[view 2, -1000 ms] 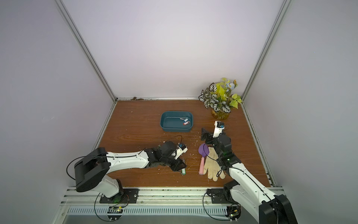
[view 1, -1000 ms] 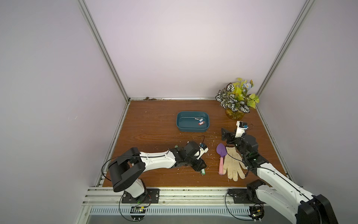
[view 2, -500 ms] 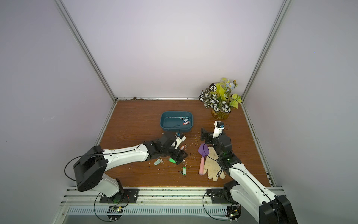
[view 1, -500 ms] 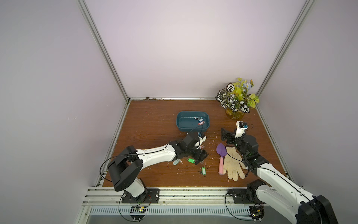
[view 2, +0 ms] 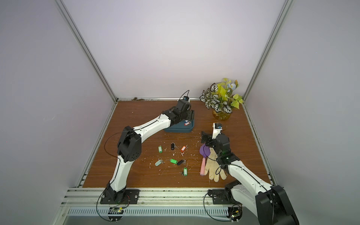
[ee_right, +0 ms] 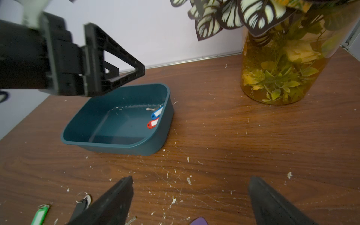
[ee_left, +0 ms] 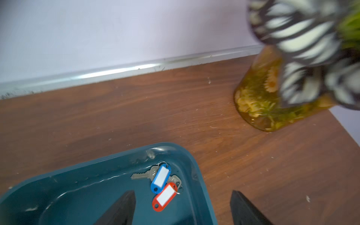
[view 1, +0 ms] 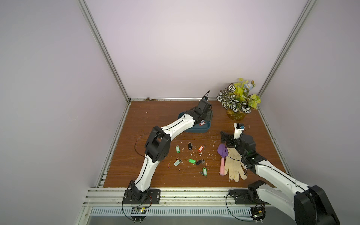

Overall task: Take the keys out of the storage box
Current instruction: Place the key at the center of the board, then pick up the key from the storage box.

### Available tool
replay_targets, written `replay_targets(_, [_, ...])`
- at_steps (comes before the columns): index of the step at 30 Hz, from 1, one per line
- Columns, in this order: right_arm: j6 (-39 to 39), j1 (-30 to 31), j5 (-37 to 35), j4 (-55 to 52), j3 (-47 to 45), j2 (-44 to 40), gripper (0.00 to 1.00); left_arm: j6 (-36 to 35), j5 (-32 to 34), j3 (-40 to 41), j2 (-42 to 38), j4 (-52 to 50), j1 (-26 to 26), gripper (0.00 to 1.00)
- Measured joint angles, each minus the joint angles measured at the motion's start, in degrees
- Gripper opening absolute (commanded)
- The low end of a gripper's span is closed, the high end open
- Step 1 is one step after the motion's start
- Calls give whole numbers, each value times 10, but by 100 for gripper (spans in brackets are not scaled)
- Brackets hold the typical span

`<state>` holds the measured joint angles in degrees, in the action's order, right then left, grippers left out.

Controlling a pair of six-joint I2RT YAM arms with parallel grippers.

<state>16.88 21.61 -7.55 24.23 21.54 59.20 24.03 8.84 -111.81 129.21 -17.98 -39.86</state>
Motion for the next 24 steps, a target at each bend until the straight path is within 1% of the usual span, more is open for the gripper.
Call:
replay_targets(3, [-12,-3,-3,5,12,27,99,0,-22,-19,46,-24,27,70])
replay_targets(9, [-28,-8,-13,29,57,96,99,-11,-89,-23,81,-31,63,65])
replay_targets(12, [-30,-12,-14,32,71,123,99,-21,-122,-43,97,-31,66,63])
replay_targets(18, [-32,-20,-14,33,80,148,99,-59,-178,-99,134,-31,66,62])
replay_targets(22, [-32,-24,-14,34,85,152,99,-90,-192,-136,161,-42,66,61])
replay_targets(24, [-32,-26,-13,34,86,152,99,-102,-194,-148,172,-49,66,58])
